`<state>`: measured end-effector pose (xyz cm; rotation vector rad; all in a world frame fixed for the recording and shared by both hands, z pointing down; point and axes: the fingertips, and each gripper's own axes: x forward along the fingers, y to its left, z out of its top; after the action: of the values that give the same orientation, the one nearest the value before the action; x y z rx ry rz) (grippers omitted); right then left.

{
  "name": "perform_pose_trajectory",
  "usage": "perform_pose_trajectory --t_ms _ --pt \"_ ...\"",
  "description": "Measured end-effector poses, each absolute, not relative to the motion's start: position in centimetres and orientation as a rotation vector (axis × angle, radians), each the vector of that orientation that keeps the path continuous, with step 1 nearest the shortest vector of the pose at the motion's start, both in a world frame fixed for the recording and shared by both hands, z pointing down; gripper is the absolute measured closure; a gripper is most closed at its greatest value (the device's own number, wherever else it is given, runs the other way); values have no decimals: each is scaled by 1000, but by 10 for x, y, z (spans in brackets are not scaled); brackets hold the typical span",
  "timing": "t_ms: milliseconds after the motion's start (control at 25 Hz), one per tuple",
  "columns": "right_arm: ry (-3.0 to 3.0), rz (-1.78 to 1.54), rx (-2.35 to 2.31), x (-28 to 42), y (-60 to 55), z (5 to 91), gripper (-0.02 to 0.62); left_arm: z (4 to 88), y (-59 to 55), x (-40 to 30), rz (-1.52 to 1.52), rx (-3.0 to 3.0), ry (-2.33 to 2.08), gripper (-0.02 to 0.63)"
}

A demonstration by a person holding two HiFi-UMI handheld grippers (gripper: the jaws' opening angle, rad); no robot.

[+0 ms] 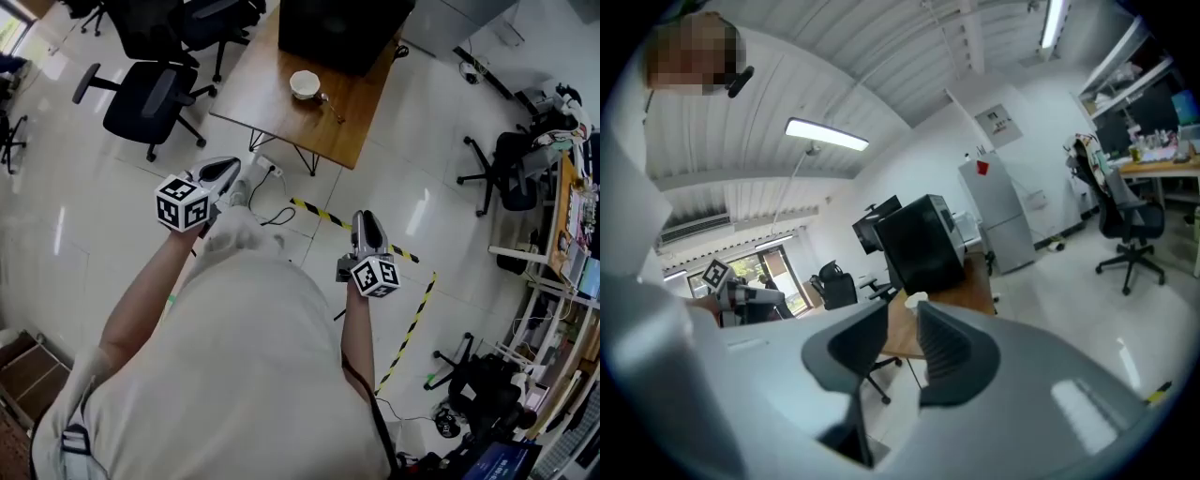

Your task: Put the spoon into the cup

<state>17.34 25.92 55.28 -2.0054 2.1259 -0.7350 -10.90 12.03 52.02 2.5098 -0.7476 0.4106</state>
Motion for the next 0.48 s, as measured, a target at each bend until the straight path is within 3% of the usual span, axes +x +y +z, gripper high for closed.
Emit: perform_pose_trajectory --t_ms 480 --pt "2074 -753 -2068 176 216 557 508 519 69 -104 429 2552 -670 603"
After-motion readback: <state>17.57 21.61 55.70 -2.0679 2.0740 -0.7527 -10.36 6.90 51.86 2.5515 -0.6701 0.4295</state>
